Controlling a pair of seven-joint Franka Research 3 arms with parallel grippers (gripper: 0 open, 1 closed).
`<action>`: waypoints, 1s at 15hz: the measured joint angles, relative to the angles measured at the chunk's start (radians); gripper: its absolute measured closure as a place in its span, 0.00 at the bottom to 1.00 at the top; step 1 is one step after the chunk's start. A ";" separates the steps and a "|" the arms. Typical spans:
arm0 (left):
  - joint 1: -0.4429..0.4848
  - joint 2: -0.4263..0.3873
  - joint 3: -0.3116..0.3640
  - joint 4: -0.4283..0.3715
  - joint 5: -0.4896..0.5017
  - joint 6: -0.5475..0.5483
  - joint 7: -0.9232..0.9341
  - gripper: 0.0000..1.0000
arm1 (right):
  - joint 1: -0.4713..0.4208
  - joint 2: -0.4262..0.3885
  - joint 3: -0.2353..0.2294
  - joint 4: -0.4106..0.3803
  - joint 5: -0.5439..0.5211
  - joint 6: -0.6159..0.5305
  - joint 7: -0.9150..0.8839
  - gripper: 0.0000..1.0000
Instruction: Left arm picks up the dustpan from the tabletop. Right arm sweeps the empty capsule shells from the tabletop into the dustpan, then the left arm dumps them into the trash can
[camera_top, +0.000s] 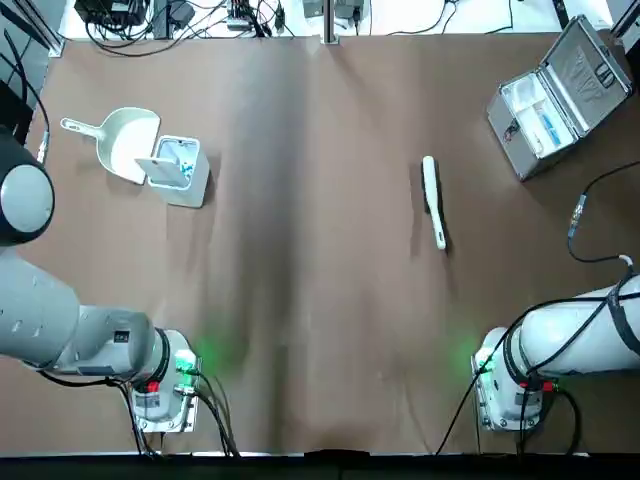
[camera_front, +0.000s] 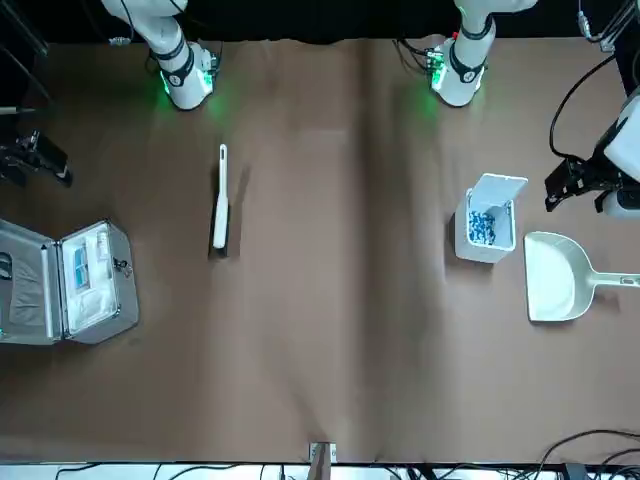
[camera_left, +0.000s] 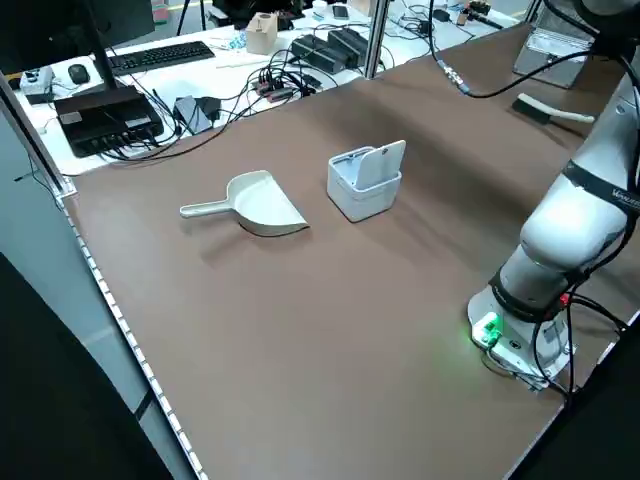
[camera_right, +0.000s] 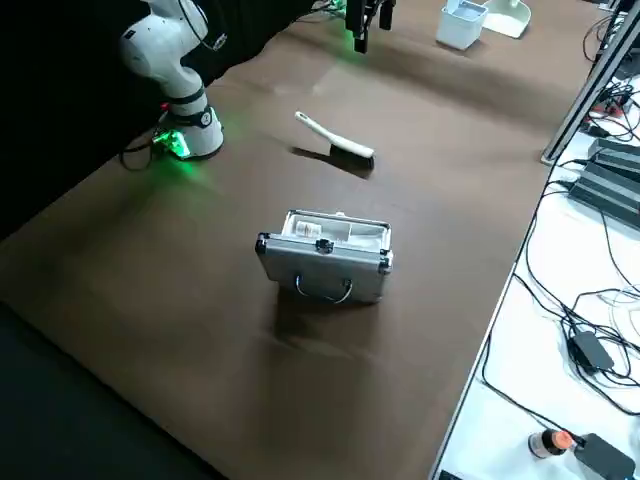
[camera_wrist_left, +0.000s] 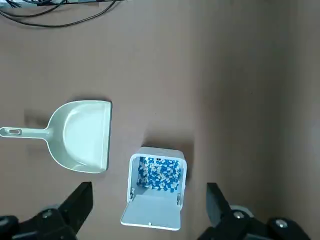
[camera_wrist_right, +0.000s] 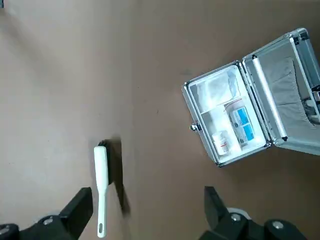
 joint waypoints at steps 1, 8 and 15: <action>0.000 0.001 0.000 -0.001 0.000 0.000 -0.002 0.00 | 0.000 0.000 -0.001 0.001 0.000 0.000 0.000 0.01; -0.002 0.000 -0.003 0.001 -0.002 0.000 -0.044 0.00 | -0.001 0.000 -0.004 0.001 0.001 0.008 0.000 0.01; -0.005 -0.003 -0.022 0.004 -0.012 0.000 -0.075 0.00 | -0.001 0.000 -0.004 0.001 0.001 0.008 0.000 0.01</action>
